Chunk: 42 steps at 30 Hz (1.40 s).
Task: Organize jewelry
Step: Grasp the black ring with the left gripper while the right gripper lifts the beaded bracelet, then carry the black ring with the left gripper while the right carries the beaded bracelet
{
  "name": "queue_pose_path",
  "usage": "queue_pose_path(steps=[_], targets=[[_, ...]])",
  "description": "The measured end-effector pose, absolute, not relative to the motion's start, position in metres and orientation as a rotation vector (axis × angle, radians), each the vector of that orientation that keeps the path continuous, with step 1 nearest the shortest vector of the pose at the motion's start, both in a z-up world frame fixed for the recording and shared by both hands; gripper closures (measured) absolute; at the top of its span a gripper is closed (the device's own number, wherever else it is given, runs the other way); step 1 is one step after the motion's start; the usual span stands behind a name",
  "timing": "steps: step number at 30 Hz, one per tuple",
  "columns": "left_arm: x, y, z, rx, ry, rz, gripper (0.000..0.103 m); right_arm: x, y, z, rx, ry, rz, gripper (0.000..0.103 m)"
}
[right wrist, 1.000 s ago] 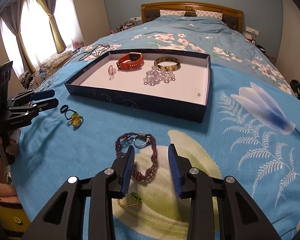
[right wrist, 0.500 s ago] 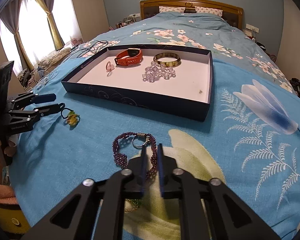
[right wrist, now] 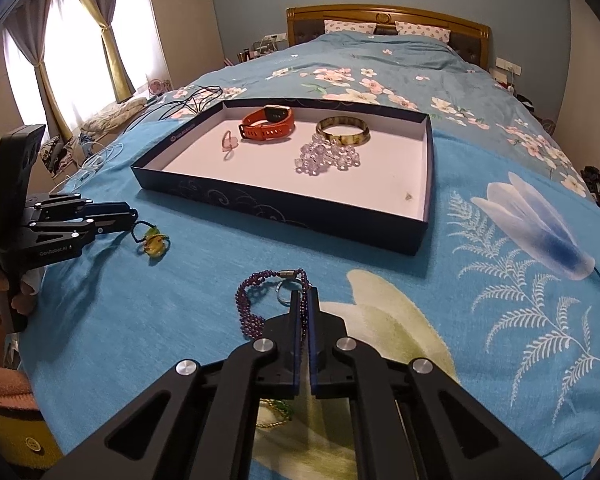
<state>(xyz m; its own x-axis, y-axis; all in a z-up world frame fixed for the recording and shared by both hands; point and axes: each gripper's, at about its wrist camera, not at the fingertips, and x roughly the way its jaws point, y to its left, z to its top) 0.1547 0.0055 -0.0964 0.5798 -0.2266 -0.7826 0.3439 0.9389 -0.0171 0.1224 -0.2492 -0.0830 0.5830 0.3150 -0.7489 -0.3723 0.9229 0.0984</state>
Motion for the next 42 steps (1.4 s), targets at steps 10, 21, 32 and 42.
queue_pose_path(steps=[10,21,32,42], targets=[[0.151,0.008,-0.091,0.125,0.865,-0.324,0.080,0.117,-0.244,-0.069,-0.080,0.813,0.419,0.101],[0.142,0.009,-0.074,0.113,0.804,-0.340,0.080,0.113,-0.234,-0.052,-0.082,0.759,0.457,0.101],[0.137,0.004,-0.058,0.103,0.757,-0.361,0.080,0.112,-0.231,-0.040,-0.081,0.717,0.464,0.101],[0.138,-0.002,-0.045,0.094,0.718,-0.377,0.080,0.116,-0.228,-0.032,-0.084,0.684,0.467,0.101]])
